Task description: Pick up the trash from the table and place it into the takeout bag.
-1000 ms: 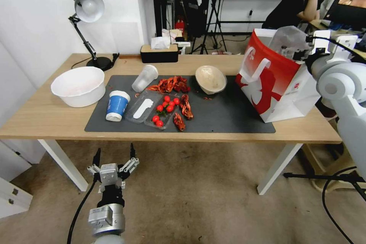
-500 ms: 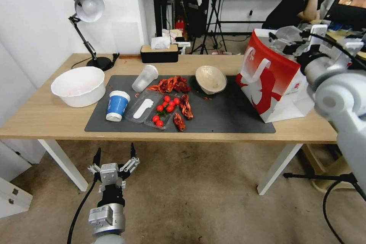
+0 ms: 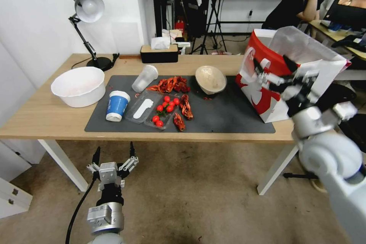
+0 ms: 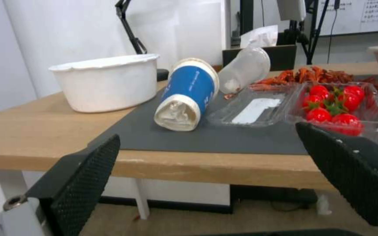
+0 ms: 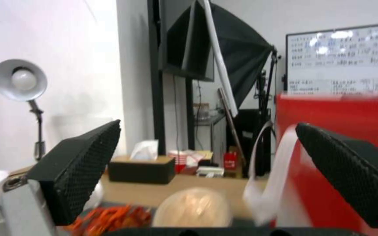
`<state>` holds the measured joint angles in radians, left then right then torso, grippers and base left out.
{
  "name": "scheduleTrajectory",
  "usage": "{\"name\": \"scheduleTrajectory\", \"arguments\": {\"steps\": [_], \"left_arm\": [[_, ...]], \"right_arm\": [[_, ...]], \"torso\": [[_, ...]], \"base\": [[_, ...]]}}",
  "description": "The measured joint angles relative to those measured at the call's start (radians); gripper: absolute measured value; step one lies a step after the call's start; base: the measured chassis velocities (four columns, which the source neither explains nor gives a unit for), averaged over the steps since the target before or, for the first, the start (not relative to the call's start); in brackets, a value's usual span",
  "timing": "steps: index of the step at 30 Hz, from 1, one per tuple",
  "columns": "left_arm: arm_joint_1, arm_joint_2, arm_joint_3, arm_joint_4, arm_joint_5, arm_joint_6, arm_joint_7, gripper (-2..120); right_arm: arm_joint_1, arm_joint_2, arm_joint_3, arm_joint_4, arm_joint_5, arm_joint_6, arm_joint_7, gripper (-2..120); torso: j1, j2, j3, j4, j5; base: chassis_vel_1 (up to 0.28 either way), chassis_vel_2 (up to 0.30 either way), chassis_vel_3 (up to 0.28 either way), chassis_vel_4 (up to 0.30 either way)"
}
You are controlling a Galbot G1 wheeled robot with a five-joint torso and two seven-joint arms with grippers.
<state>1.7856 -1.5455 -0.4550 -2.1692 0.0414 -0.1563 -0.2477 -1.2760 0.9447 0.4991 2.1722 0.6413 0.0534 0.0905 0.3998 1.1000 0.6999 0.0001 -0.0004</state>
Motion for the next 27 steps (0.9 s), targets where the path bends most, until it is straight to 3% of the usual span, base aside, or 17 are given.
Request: {"name": "scheduleTrajectory", "arguments": {"steps": [8, 27], "left_arm": [[0.000, 0.015, -0.011, 0.000, -0.023, -0.003, 0.006, 100], [-0.001, 0.031, -0.006, 0.009, -0.040, -0.005, 0.011, 100]], "right_arm": [[-0.195, 0.163, -0.056, -0.056, -0.141, 0.148, -0.013, 100], [-0.360, 0.257, -0.084, -0.141, -0.236, 0.259, 0.001, 100]], "torso": [[0.000, 0.000, 0.000, -0.0002, 0.0003], [0.000, 0.000, 0.000, -0.0003, 0.0003]], "base": [[0.000, 0.000, 0.000, 0.000], [0.000, 0.000, 0.000, 0.000]]}}
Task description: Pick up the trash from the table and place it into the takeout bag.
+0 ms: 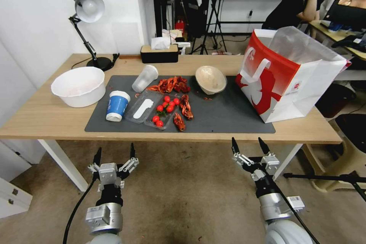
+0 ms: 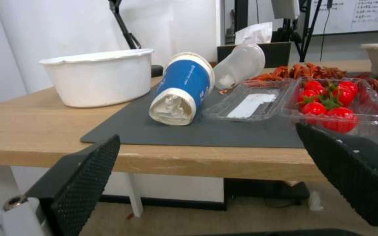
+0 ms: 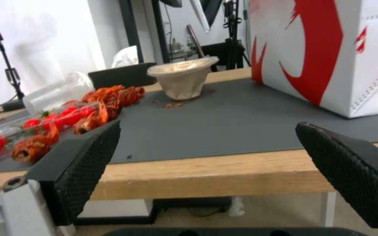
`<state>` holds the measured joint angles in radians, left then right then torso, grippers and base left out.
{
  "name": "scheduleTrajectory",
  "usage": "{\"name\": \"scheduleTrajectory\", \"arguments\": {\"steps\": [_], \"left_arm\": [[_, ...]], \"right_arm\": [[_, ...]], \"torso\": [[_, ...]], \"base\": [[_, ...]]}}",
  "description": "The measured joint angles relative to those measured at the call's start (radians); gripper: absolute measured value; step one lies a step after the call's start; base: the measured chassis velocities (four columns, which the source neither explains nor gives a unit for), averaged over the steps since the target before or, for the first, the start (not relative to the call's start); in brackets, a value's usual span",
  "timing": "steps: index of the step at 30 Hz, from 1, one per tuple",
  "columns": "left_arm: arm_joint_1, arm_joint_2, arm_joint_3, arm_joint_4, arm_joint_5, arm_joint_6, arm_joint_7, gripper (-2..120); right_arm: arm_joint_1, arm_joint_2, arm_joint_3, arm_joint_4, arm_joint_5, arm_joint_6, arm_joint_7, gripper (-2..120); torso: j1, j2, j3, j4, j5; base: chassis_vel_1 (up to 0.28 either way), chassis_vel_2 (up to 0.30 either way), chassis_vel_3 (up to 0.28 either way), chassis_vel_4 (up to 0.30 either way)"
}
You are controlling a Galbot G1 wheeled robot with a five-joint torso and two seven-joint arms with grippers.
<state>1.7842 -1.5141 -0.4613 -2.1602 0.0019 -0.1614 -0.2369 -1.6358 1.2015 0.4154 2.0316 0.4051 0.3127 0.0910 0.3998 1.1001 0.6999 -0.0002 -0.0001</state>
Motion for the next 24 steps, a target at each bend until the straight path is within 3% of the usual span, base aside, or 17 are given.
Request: {"name": "scheduleTrajectory", "arguments": {"steps": [8, 15, 24], "left_arm": [[0.000, 0.005, 0.001, 0.003, -0.008, 0.000, 0.000, 100], [0.003, 0.007, -0.002, 0.003, -0.012, -0.009, 0.000, 100], [0.007, 0.005, -0.005, -0.001, -0.010, -0.007, 0.000, 100]], "right_arm": [[-0.016, 0.015, -0.023, -0.015, -0.035, 0.002, 0.001, 100], [0.063, 0.011, -0.055, 0.003, 0.042, -0.092, 0.034, 100], [0.335, 0.017, -0.132, 0.017, 0.365, -0.287, 0.162, 100]], "torso": [[0.000, 0.000, 0.000, 0.0002, 0.0000], [0.000, 0.000, 0.000, 0.0001, 0.0001], [0.000, 0.000, 0.000, 0.0002, -0.0001]], "base": [[0.000, 0.000, 0.000, 0.000], [0.000, 0.000, 0.000, 0.000], [0.000, 0.000, 0.000, 0.000]]}}
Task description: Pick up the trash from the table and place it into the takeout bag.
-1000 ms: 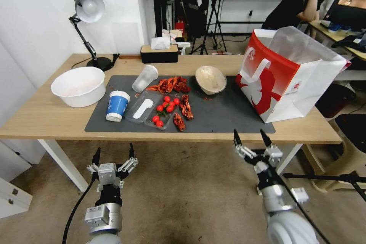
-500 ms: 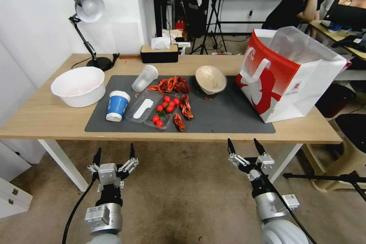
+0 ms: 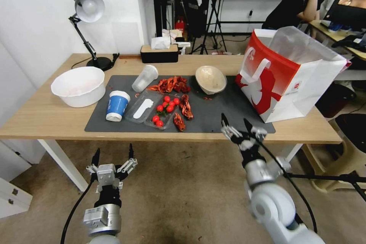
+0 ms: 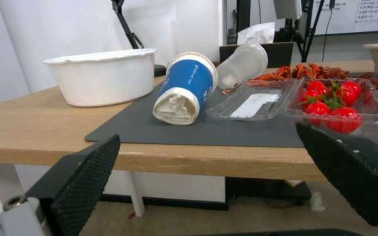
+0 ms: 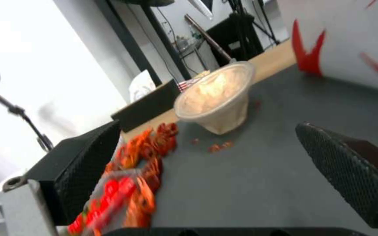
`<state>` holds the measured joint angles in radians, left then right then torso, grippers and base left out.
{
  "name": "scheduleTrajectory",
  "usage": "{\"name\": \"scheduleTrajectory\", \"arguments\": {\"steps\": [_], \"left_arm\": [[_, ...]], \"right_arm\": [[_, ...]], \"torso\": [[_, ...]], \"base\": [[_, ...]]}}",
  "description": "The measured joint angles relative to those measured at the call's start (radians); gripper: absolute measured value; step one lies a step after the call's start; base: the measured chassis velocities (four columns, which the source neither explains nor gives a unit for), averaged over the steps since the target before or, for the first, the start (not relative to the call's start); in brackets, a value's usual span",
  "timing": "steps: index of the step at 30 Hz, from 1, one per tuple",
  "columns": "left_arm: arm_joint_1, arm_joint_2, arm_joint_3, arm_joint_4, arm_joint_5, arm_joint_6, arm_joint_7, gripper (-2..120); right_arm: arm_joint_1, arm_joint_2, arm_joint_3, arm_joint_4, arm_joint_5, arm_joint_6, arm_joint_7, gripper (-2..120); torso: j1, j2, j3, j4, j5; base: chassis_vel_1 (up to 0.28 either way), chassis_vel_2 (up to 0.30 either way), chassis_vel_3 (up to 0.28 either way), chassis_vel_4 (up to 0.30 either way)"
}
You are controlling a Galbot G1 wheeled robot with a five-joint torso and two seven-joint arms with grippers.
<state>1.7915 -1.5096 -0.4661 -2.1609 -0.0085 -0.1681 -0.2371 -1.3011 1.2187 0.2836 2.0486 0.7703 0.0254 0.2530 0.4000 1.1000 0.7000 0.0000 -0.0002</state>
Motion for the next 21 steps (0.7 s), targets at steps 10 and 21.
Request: {"name": "scheduleTrajectory", "arguments": {"steps": [10, 21], "left_arm": [[-0.005, -0.005, 0.000, 0.010, 0.003, 0.001, 0.001, 100], [0.013, -0.010, -0.006, 0.002, 0.011, 0.000, 0.005, 100]], "right_arm": [[0.319, 0.071, -0.050, -0.176, 0.331, -0.069, 0.190, 100], [0.496, 0.129, -0.047, -0.325, 0.581, -0.116, 0.328, 100]], "torso": [[0.000, 0.000, 0.000, -0.0001, 0.0002], [0.000, 0.000, 0.000, 0.0001, 0.0000]], "base": [[0.000, 0.000, 0.000, 0.000], [0.000, 0.000, 0.000, 0.000]]}}
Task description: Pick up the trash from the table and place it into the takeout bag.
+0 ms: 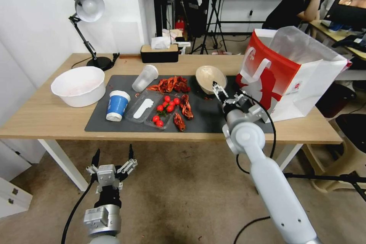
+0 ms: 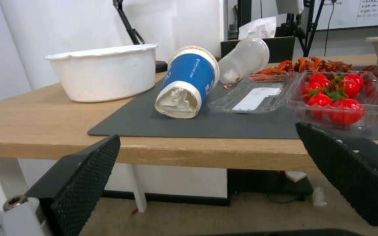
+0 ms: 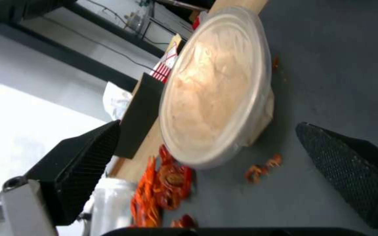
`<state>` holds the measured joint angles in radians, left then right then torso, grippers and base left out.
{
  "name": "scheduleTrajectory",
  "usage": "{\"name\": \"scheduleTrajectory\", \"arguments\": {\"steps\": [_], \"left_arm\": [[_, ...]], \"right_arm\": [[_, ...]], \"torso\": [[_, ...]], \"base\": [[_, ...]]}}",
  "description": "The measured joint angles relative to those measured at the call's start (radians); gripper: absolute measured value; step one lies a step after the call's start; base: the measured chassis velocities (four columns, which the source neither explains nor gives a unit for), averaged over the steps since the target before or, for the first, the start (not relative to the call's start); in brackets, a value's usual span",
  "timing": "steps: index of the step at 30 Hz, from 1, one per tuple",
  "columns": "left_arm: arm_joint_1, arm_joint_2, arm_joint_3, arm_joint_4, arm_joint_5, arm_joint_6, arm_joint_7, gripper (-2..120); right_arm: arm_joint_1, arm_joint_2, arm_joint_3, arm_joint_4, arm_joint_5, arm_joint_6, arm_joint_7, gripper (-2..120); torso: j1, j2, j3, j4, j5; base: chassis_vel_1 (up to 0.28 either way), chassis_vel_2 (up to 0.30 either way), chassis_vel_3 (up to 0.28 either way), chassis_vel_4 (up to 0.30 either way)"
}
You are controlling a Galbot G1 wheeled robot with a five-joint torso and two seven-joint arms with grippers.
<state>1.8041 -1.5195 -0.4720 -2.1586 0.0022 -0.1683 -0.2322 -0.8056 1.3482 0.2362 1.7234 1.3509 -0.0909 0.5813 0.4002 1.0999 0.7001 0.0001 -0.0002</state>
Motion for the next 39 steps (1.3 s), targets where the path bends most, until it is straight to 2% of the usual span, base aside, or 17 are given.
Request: {"name": "scheduleTrajectory", "arguments": {"steps": [9, 11, 16, 17, 20, 21, 23, 25, 26, 29, 31, 32, 34, 35, 37, 39], "left_arm": [[0.012, -0.008, 0.002, -0.003, 0.015, -0.007, -0.001, 100], [0.016, -0.008, 0.001, -0.006, 0.016, -0.012, -0.001, 100], [0.016, -0.008, 0.001, -0.006, 0.016, -0.012, -0.001, 100], [0.017, -0.009, 0.001, -0.007, 0.017, -0.013, -0.001, 100], [0.017, -0.009, 0.001, -0.007, 0.017, -0.014, -0.001, 100], [0.018, -0.010, 0.002, -0.007, 0.019, -0.014, -0.001, 100], [0.018, -0.011, 0.002, -0.007, 0.020, -0.014, -0.001, 100], [0.019, -0.012, 0.003, -0.007, 0.021, -0.015, -0.002, 100], [0.019, -0.012, 0.003, -0.007, 0.021, -0.015, -0.002, 100], [0.021, -0.012, 0.003, -0.008, 0.022, -0.015, -0.002, 100], [0.021, -0.012, 0.003, -0.008, 0.022, -0.016, -0.002, 100], [0.021, -0.012, 0.003, -0.008, 0.022, -0.016, -0.002, 100], [0.021, -0.012, 0.003, -0.009, 0.022, -0.016, -0.002, 100], [0.021, -0.012, 0.003, -0.009, 0.022, -0.016, -0.002, 100], [0.022, -0.012, 0.003, -0.009, 0.022, -0.016, -0.003, 100], [0.022, -0.012, 0.003, -0.009, 0.023, -0.017, -0.003, 100]], "right_arm": [[0.078, 0.008, 0.020, -0.074, 0.117, -0.034, 0.055, 100], [0.092, 0.008, 0.021, -0.093, 0.148, -0.049, 0.062, 96], [0.096, 0.008, 0.021, -0.098, 0.155, -0.053, 0.063, 95], [0.110, 0.009, 0.022, -0.117, 0.182, -0.068, 0.067, 77], [0.116, 0.010, 0.023, -0.129, 0.194, -0.078, 0.068, 70], [0.122, 0.010, 0.023, -0.139, 0.202, -0.084, 0.070, 62], [0.128, 0.011, 0.023, -0.147, 0.207, -0.090, 0.072, 59], [0.137, 0.014, 0.023, -0.159, 0.213, -0.102, 0.076, 47], [0.137, 0.014, 0.023, -0.159, 0.213, -0.102, 0.076, 47], [0.145, 0.017, 0.022, -0.173, 0.220, -0.119, 0.083, 36], [0.145, 0.017, 0.022, -0.175, 0.220, -0.120, 0.084, 36], [0.147, 0.018, 0.022, -0.177, 0.221, -0.122, 0.085, 24], [0.149, 0.019, 0.022, -0.184, 0.222, -0.126, 0.086, 16], [0.149, 0.019, 0.022, -0.184, 0.222, -0.126, 0.086, 16], [0.150, 0.018, 0.022, -0.187, 0.224, -0.129, 0.086, 4], [0.150, 0.016, 0.022, -0.188, 0.225, -0.129, 0.086, 2]], "torso": [[0.000, 0.000, 0.000, -0.0001, 0.0002], [0.000, 0.000, 0.000, -0.0001, 0.0002], [0.000, 0.000, 0.000, -0.0001, 0.0002], [0.000, 0.000, 0.000, 0.0000, 0.0001], [0.000, 0.000, 0.000, -0.0004, 0.0003], [0.000, 0.000, 0.000, -0.0003, 0.0003], [0.000, 0.000, 0.000, -0.0002, 0.0003], [0.000, 0.000, 0.000, -0.0001, 0.0001], [0.000, 0.000, 0.000, -0.0001, 0.0001], [0.000, 0.000, 0.000, 0.0000, 0.0002], [0.000, 0.000, 0.000, 0.0000, 0.0002], [0.000, 0.000, 0.000, 0.0000, 0.0002], [0.000, 0.000, 0.000, -0.0001, 0.0002], [0.000, 0.000, 0.000, -0.0001, 0.0002], [0.000, 0.000, 0.000, -0.0001, 0.0003], [0.000, 0.000, 0.000, -0.0001, 0.0002]], "base": [[0.000, 0.000, 0.000, 0.000], [0.000, 0.000, 0.000, 0.000], [0.000, 0.000, 0.000, 0.000], [0.000, 0.000, 0.000, 0.000], [0.000, 0.000, 0.000, 0.000], [0.000, 0.000, 0.000, 0.000], [0.000, 0.000, 0.000, 0.000], [0.000, 0.000, 0.000, 0.000], [0.000, 0.000, 0.000, 0.000], [0.000, 0.000, 0.000, 0.000], [0.000, 0.000, 0.000, 0.000], [0.000, 0.000, 0.000, 0.000], [0.000, 0.000, 0.000, 0.000], [0.000, 0.000, 0.000, 0.000], [0.000, 0.000, 0.000, 0.000], [0.000, 0.000, 0.000, 0.000]]}}
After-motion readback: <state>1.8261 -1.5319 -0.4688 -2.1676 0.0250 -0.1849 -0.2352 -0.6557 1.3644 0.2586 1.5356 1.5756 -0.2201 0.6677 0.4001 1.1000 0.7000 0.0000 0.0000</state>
